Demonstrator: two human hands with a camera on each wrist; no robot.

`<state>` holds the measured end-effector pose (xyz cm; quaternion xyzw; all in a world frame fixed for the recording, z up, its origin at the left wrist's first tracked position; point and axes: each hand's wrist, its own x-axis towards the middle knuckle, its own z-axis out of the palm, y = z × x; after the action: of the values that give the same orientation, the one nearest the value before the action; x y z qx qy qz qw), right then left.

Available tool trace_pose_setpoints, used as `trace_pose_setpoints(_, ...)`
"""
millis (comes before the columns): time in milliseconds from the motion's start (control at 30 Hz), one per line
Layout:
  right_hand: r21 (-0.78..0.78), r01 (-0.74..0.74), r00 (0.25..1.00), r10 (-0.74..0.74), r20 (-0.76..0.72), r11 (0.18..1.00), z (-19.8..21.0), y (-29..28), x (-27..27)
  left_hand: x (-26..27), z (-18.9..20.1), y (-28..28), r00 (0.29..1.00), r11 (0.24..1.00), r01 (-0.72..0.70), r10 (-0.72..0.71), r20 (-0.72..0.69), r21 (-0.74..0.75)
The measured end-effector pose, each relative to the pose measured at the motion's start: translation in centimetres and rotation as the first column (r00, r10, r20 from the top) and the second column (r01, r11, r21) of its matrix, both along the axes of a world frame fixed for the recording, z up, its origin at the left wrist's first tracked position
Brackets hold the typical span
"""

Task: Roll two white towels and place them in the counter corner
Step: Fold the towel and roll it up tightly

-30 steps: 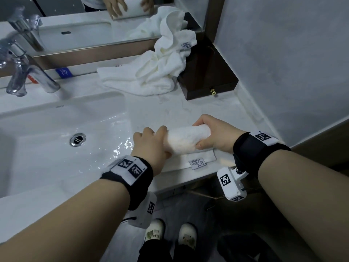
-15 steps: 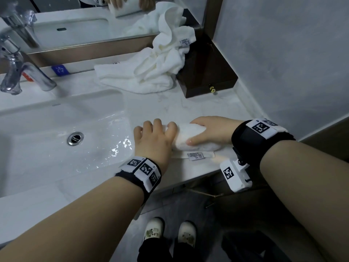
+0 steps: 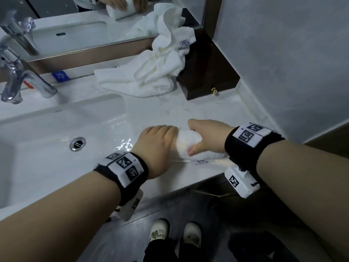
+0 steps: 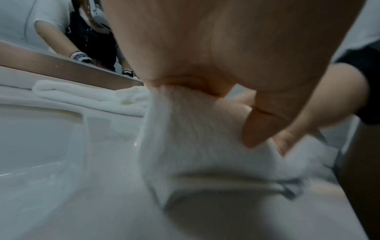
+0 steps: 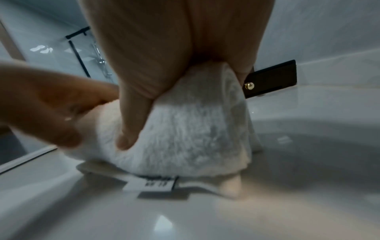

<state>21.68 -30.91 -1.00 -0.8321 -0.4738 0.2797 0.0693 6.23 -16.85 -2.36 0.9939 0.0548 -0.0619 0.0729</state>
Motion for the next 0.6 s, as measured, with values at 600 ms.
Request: trace_pose_setpoints(600, 0.195, 0.082, 0.849, -0.171, 0.500, 0.977, -2.4, -2.1, -4.8, 6.3, -0.2, 1.0, 0.977, 0.976, 0.081, -0.037, -0.210, 0.204)
